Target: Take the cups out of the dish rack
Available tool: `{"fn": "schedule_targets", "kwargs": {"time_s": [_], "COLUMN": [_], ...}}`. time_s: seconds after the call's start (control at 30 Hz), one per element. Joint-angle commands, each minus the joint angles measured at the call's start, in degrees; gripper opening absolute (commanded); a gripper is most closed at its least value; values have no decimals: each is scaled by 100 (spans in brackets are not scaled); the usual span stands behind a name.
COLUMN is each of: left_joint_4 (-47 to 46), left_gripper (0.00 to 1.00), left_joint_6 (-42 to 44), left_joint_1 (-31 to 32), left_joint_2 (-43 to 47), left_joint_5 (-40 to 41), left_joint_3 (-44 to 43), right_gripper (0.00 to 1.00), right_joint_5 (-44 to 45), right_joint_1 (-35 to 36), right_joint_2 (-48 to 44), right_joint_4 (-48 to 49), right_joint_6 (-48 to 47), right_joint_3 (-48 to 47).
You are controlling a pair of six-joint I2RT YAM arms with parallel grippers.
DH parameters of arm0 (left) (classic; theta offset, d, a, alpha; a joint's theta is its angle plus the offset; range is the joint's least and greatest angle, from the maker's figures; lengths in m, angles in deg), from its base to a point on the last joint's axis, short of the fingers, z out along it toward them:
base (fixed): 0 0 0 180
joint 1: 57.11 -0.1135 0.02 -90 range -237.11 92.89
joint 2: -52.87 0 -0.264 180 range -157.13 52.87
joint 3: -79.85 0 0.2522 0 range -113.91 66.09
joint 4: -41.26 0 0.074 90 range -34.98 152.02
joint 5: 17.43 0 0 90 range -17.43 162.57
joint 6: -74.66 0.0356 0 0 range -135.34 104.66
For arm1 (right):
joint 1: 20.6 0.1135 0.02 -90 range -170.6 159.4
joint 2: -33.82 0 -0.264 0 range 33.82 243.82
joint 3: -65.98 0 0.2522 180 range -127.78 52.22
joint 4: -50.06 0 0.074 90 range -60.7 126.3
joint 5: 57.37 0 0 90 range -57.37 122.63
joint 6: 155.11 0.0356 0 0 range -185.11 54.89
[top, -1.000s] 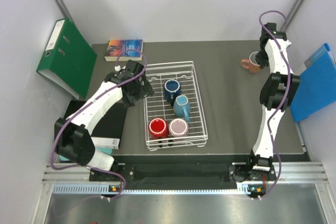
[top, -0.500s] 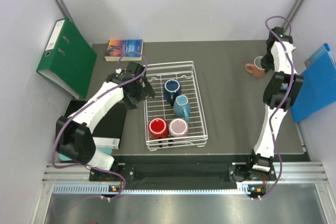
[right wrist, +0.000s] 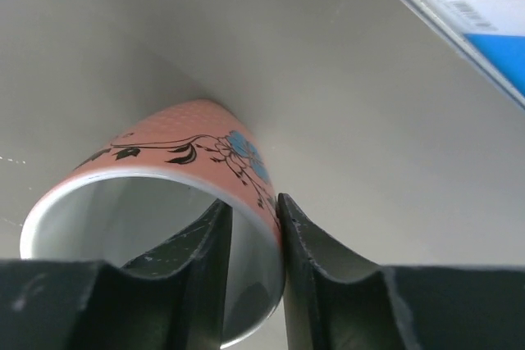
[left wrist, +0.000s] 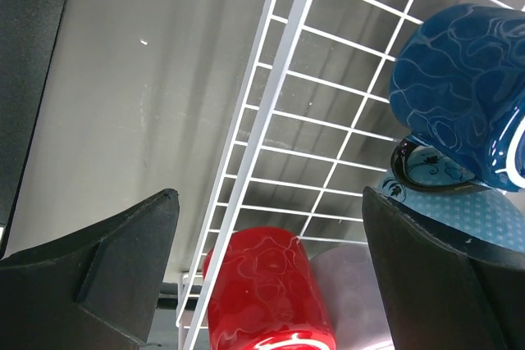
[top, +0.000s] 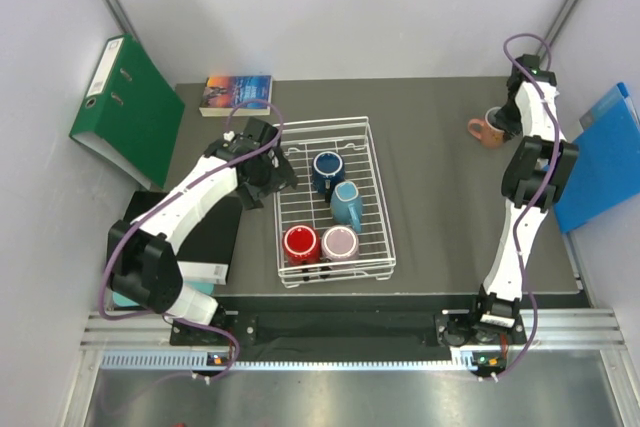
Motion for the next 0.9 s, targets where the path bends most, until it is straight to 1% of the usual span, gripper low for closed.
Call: {"fn": "schedule_targets", "kwargs": {"time_s": [0.0,0.07,0.27,0.37,0.5,0.6,0.7,0.8,0.87], "left_joint_4": [-126,-135,-196,-205,-196,-205,-223,-223,-231], "left_gripper": [97,97,97,97,98,98,98,98,98], "left_joint_6": [31,49,84,110,163,233,382,505,567], "left_joint_1": [101,145,216,216,234,234,225,225,234], "left_joint_2": [-83,-92,4,22,48,75,48,5,-31], "left_joint_5": [-21,-12,58,67,102,155,199,252,278], "left_joint_3": [-100,-126,-144,-135,-135,-170,-275,-372,-434], "right_gripper": [33,38,47,49,50,51,52,53,54], "right_joint_5": [-219,-263,-298,-324,-324,-482,-684,-571,-509], "right_joint_1": [34,51,78,78,78,87,218,560,920], "right_joint_2": [-551,-630,-885,-1025,-1280,-1552,-1982,-2527,-2844], "right_joint_4": [236,245,280,254,227,227,323,411,455], "right_joint_6": [23,41,102,155,225,278,252,121,-54], "right_joint_3": [-25,-52,-201,-254,-394,-439,-272,79,220]}}
